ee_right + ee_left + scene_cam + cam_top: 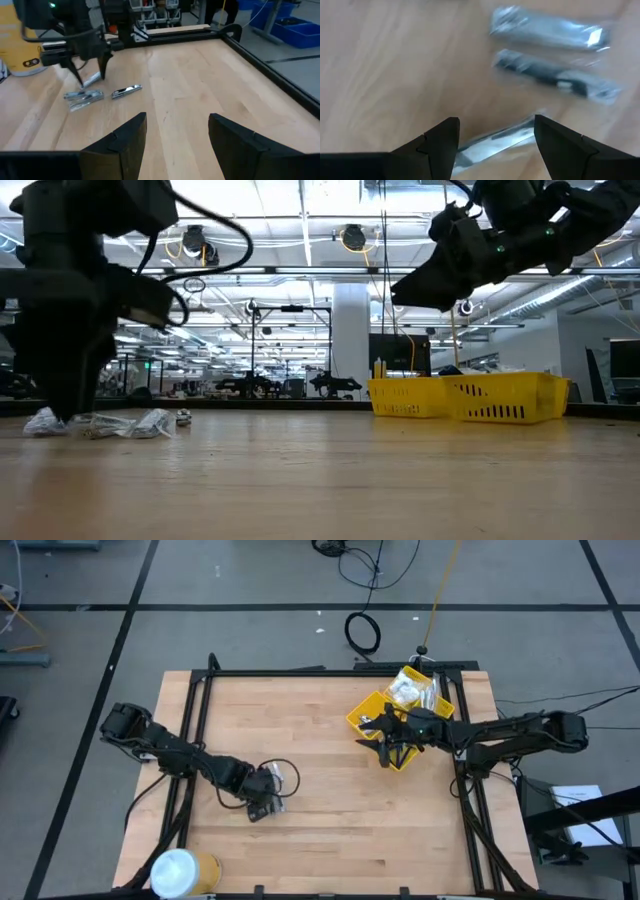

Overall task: Pick & Place Travel size toiletries
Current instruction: Put the nail cutter into the bottom left yellow bin

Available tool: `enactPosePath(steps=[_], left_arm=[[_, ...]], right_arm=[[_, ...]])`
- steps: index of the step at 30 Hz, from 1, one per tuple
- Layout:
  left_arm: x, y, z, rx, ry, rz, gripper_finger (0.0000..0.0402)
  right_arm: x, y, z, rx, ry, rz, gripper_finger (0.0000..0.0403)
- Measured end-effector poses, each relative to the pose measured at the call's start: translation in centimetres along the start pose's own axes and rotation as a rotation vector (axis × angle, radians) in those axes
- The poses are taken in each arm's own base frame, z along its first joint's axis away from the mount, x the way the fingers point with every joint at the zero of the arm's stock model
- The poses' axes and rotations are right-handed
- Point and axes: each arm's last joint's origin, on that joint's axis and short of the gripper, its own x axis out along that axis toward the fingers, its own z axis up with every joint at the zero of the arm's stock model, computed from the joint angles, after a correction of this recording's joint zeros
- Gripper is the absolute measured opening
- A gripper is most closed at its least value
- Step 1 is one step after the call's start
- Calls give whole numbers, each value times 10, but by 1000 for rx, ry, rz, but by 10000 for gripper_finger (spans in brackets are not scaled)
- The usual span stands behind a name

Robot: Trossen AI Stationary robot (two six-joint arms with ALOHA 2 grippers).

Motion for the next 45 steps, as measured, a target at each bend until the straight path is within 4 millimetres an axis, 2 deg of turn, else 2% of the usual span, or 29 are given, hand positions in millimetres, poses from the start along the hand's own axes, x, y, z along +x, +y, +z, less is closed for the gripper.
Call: enactPosePath(steps=[5,10,16,23,30,37,45], left_arm=[[-5,10,-4,38,53,68,253],[-6,16,-9,368,131,111,253],[-7,21,-16,592,224,118,253],[-15,19,-10,591,241,140,253],[-34,24,-10,630,401,164,253],[-20,29,-17,635,435,89,253],[-10,28,-16,630,478,107,253]], right_arm=[[-2,2,-13,9,29,10,199],[-6,2,-25,52,-5,12,199],[-12,6,-39,77,-25,35,198],[-17,10,-44,68,-74,59,198],[-17,13,-44,88,-83,77,198],[-18,18,-42,69,-100,100,199],[-18,18,-42,62,-100,100,197]])
